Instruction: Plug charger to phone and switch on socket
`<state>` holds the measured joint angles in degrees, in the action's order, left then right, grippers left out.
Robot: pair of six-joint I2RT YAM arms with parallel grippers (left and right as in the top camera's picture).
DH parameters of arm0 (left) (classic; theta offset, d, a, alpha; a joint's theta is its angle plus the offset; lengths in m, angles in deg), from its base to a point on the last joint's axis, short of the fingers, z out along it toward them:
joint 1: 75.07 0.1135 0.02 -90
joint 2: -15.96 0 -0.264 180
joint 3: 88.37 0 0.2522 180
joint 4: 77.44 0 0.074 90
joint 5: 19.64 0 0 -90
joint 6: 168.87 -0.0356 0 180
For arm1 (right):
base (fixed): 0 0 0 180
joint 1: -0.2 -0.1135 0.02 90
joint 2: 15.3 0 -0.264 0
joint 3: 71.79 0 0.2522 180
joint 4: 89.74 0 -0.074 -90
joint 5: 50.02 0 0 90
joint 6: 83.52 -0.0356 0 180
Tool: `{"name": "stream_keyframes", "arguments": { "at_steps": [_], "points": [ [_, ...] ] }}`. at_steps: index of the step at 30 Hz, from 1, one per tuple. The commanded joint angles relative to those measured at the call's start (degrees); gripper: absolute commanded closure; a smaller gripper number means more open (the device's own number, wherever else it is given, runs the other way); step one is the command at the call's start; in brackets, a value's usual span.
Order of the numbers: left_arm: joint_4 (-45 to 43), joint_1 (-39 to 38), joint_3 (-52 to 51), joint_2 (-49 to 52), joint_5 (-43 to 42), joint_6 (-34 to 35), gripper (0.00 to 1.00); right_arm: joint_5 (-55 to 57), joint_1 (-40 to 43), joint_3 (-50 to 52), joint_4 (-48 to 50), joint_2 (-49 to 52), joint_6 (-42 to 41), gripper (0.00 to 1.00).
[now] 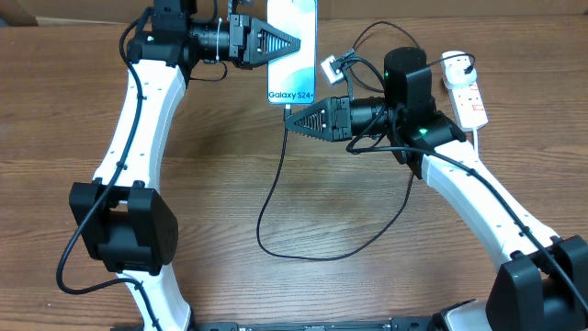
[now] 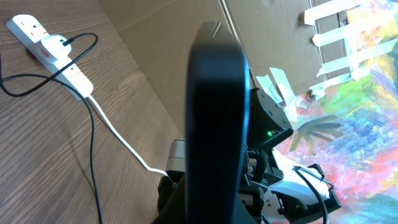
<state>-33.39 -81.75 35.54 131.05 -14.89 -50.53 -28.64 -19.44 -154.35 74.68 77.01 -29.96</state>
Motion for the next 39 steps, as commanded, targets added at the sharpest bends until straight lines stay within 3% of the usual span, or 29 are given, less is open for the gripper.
{"name": "stream_keyframes", "arguments": {
  "at_steps": [1, 39],
  "points": [
    [-0.07, -0.37, 0.57, -2.91, -1.60, -1.09, 0.96, 0.02, -0.22, -0.61, 0.09, 0.35, 0.24, 0.96],
    [-0.07, 0.68, 0.57, -2.91, -3.13, -0.90, 0.96, 0.00, 1.03, -0.61, 0.07, 0.35, 0.46, 0.96]
  ]
}}
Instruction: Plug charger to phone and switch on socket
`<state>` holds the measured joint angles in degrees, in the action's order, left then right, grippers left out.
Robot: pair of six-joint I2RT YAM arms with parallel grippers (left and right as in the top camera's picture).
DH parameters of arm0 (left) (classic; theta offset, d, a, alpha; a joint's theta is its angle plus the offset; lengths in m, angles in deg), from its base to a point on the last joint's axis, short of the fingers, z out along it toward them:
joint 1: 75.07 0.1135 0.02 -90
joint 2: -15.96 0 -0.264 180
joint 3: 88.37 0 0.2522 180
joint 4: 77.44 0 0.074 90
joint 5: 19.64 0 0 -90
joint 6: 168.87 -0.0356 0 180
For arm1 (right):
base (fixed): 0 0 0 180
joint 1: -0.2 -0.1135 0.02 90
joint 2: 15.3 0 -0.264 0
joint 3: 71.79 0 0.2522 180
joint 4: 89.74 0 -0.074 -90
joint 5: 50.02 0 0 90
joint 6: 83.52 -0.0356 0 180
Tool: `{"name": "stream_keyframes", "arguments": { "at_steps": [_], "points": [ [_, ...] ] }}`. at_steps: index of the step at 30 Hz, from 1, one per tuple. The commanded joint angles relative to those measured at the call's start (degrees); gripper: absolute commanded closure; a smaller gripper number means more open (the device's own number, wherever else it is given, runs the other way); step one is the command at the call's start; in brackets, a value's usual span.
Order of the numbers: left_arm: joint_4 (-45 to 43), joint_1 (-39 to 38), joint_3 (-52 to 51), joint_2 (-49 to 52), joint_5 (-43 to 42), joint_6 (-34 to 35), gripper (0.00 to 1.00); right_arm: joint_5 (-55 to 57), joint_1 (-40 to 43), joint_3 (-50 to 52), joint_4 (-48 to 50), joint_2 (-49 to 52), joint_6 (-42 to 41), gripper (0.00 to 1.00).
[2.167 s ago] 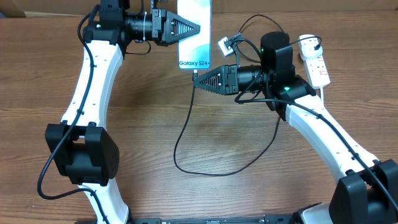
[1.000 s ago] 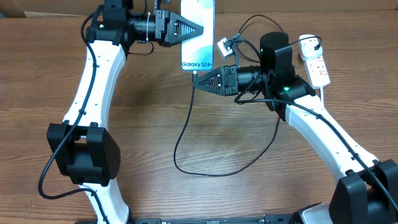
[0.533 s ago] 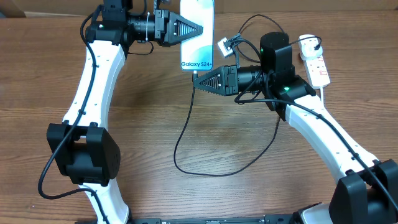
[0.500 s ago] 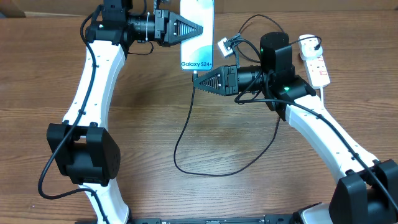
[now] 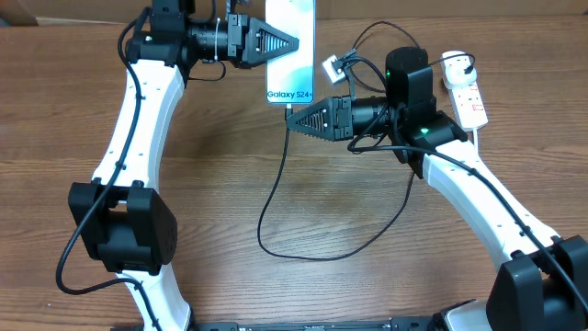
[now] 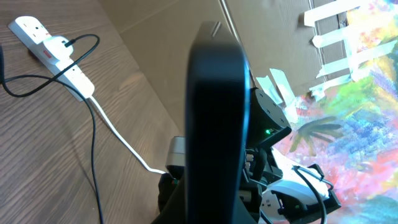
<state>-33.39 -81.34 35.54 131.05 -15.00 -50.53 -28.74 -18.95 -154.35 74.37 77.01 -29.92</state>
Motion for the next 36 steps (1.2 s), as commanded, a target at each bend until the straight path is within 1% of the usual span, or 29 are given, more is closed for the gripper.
{"name": "stream_keyframes", "arguments": {
  "at_steps": [1, 12, 19, 26, 36],
  "points": [
    [-0.07, 0.26, 0.57, -2.91, -3.04, -0.90, 0.96, 0.09, 0.55, -0.61, 0.39, 0.35, 0.42, 0.96],
    [-0.04, 0.24, 0.57, -2.91, -3.23, -0.87, 0.96, 0.13, 0.55, -0.61, 0.39, 0.35, 0.63, 0.96],
    [2.34, 0.24, 0.57, -2.91, -3.21, -1.11, 0.96, 0.74, 0.55, -0.61, 0.61, 0.35, 0.83, 0.96],
    [2.54, 0.24, 0.57, -2.91, -3.26, -1.07, 0.96, 0.76, 0.55, -0.61, 0.61, 0.44, 0.83, 0.96],
    [2.54, 0.24, 0.57, -2.91, -5.20, -1.55, 0.96, 0.46, 0.52, -0.61, 0.33, 0.44, 0.79, 0.96]
  ]
}}
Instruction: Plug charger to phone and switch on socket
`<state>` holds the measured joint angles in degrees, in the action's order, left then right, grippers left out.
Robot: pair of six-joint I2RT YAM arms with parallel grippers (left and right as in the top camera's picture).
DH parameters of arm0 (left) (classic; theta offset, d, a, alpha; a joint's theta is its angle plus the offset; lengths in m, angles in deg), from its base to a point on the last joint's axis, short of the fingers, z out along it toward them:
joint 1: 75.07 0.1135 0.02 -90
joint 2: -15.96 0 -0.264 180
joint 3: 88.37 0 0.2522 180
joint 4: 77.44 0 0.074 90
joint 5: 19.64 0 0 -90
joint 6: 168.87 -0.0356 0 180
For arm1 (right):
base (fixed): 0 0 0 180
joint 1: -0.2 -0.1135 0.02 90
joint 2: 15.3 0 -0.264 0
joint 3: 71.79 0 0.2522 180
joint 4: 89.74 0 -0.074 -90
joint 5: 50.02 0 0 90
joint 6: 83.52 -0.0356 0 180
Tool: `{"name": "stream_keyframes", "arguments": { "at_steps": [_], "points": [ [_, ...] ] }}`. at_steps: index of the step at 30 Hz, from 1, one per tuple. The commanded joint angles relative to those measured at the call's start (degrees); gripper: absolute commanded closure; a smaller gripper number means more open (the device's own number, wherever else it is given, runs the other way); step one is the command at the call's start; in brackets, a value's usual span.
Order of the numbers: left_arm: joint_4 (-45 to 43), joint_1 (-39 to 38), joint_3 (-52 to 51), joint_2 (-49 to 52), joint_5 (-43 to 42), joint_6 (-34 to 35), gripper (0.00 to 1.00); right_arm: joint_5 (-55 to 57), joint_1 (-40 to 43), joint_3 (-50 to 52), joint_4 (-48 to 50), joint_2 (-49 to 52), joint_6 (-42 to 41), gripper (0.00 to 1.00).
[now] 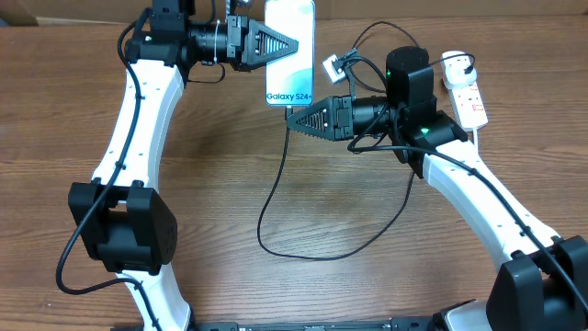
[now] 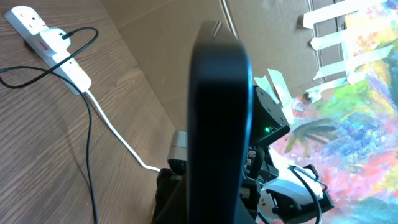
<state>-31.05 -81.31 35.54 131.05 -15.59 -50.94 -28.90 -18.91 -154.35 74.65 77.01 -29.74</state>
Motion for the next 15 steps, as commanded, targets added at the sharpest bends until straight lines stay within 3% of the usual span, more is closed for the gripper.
{"name": "stream_keyframes", "arguments": {
  "at_steps": [1, 15],
  "points": [
    [0.20, 0.22, 0.57, -2.91, -4.61, -1.16, 0.96, 0.33, 0.48, -0.61, 0.02, 0.44, 0.61, 0.96],
    [3.58, 0.22, -2.16, -2.91, -4.70, -4.42, 0.96, -0.85, 0.50, -0.61, 0.02, 0.44, 0.63, 0.96]
  ]
}}
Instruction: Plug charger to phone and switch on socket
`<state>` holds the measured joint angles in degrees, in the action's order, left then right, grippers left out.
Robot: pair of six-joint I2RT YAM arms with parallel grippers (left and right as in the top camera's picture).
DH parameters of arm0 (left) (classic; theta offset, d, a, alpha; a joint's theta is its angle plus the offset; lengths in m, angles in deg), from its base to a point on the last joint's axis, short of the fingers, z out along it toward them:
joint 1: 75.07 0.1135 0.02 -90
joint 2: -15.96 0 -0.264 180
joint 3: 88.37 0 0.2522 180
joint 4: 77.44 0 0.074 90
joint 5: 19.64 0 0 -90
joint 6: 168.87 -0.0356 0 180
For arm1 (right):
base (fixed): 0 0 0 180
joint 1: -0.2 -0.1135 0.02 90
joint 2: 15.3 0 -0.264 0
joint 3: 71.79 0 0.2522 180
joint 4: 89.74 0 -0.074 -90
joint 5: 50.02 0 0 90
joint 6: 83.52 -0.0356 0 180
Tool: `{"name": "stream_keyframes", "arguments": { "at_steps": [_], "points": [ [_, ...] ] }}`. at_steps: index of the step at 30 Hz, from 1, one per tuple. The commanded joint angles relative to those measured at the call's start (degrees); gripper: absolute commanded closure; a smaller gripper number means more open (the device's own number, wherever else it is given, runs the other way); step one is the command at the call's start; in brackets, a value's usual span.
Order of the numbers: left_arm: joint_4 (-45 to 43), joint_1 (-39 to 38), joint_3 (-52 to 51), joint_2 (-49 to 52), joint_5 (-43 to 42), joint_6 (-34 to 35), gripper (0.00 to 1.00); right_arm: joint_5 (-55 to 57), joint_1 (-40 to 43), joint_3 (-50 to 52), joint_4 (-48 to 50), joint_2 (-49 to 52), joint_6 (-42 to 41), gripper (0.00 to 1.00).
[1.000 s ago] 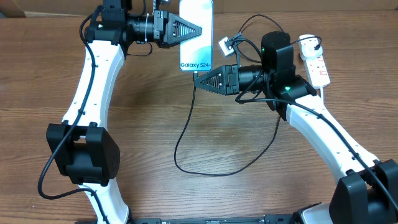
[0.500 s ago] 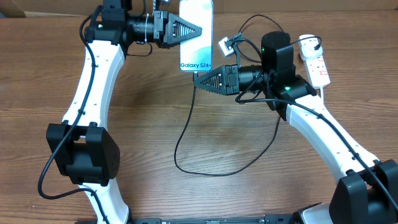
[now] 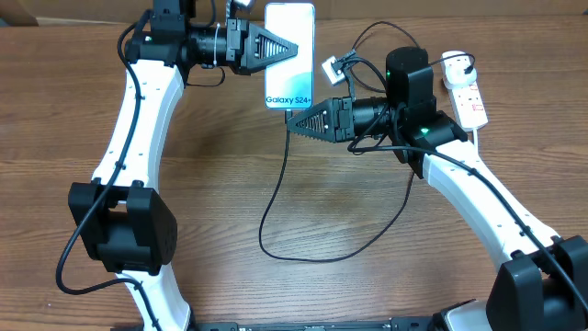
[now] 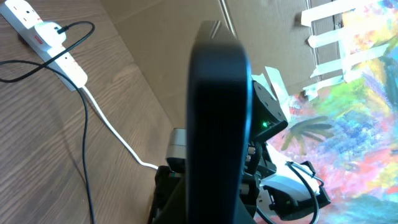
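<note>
The phone, a white-screened Galaxy S24+, is held off the table at the back, my left gripper shut on its edge. The left wrist view shows it as a dark slab filling the middle. Just below the phone's bottom edge, my right gripper is shut on the plug end of the black charger cable, which loops over the table. At the far right lies the white socket strip with the charger plugged in, also seen as the strip at upper left of the wrist view.
A white cable runs from the socket strip across the wooden table. A cardboard wall with tape and a colourful painting stands behind. The right arm stretches across the right half of the table.
The phone in my left gripper has shifted slightly left and down, closer to the cable plug. My right gripper holds the plug in about the same place.
Through all the earlier moments my left gripper held the phone raised at the back and my right gripper held the cable plug just beneath it. The phone has crept a little leftward and lower, and the cable loop has barely changed.
</note>
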<state>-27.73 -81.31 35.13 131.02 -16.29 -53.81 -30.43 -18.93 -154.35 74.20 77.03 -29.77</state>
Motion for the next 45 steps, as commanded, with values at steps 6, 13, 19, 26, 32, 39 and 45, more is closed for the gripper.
{"name": "stream_keyframes", "arguments": {
  "at_steps": [6, 13, 19, 26, 32, 39, 45],
  "points": [
    [0.13, 0.22, -2.71, -2.89, -4.02, -1.53, 0.96, 0.72, 0.52, -0.61, 0.33, 0.42, 0.66, 0.96],
    [0.26, 0.22, -2.71, -2.89, -4.04, -0.17, 0.96, 2.40, 0.52, -0.61, 0.44, 0.87, 0.68, 0.96],
    [0.26, 0.22, -2.71, -2.89, -4.02, -0.17, 0.96, 2.38, 0.52, -0.61, 0.70, 1.22, 0.61, 0.96],
    [0.26, 0.22, -2.71, -2.89, -4.02, -0.17, 0.96, 2.54, 0.52, -0.61, 2.73, 1.22, -2.01, 0.96],
    [0.26, 0.22, -2.71, -2.89, -4.02, -0.17, 0.96, 5.05, 0.50, -0.61, 4.42, 1.22, -4.50, 0.96],
    [0.31, 0.20, -2.71, -2.89, -4.02, -0.17, 0.96, 6.99, 0.50, -0.61, 4.39, 1.22, -5.07, 0.96],
    [1.55, 0.11, -2.71, -2.89, -4.02, -0.28, 0.96, 7.85, 0.50, -0.61, 4.70, 1.22, -5.75, 0.96]
  ]
}}
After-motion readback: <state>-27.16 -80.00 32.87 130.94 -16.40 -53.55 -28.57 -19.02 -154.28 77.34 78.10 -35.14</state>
